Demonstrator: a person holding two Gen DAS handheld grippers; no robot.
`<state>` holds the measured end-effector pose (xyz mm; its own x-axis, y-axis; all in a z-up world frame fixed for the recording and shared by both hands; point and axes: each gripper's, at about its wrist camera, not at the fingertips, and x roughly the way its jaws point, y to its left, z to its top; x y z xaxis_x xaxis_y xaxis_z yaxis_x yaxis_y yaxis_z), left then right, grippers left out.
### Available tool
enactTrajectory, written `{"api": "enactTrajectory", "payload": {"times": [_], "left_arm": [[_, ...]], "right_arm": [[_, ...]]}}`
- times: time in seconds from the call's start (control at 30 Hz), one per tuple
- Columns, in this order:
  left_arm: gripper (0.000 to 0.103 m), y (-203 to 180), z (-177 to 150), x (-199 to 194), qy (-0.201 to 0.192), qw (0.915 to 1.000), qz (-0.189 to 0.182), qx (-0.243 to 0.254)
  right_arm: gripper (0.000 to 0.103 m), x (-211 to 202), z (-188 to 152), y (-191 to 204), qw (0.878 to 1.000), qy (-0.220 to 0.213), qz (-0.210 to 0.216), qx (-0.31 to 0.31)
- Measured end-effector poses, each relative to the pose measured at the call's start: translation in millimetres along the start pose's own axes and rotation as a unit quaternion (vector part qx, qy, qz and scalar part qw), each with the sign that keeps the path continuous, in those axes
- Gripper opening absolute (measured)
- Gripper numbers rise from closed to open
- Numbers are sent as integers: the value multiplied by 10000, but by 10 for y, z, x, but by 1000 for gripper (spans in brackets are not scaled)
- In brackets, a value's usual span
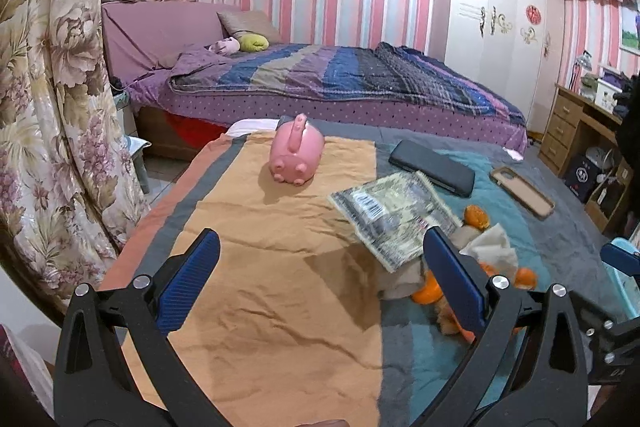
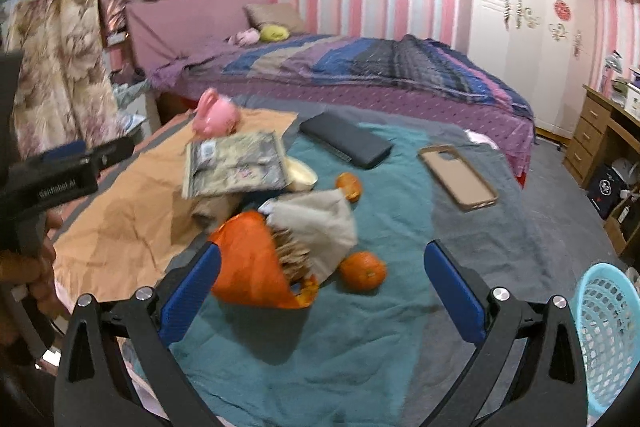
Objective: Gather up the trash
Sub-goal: 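Reach the right gripper to the orange plastic snack bag and grasp it, then grasp the grey printed snack bag with the left gripper while the right lifts the orange bag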
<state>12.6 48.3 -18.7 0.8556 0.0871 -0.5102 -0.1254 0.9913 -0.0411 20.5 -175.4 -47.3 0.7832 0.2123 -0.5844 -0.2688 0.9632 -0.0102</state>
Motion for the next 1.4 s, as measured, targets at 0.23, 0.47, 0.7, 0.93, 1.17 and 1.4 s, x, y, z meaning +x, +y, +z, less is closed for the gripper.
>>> {"api": "enactTrajectory", "payload": {"times": [0.23, 0.47, 0.7, 0.93, 1.17, 1.4], "left_arm": [[98, 91, -185, 14, 218, 9994, -158, 231], [98, 145, -332, 31, 400, 9979, -376, 348], [98, 241, -318, -4, 335, 9984, -375, 244], [98, 224, -281, -25, 274, 9985, -390, 257], [98, 125, -254, -14, 248, 9985, -440, 219], [98, -184, -189, 123, 324, 9972, -597, 327]], "right_arm": [[86, 211, -171, 313, 9990, 286, -42, -352], [34, 447, -298, 444, 9952, 773, -170, -572], [1, 310, -233, 244, 9973, 589, 400, -202], [0, 56, -122, 253, 9978, 77, 528, -390], [0, -172, 134, -113, 9978, -483, 422, 141], [0, -244, 298, -483, 9960, -711, 249, 482]]}}
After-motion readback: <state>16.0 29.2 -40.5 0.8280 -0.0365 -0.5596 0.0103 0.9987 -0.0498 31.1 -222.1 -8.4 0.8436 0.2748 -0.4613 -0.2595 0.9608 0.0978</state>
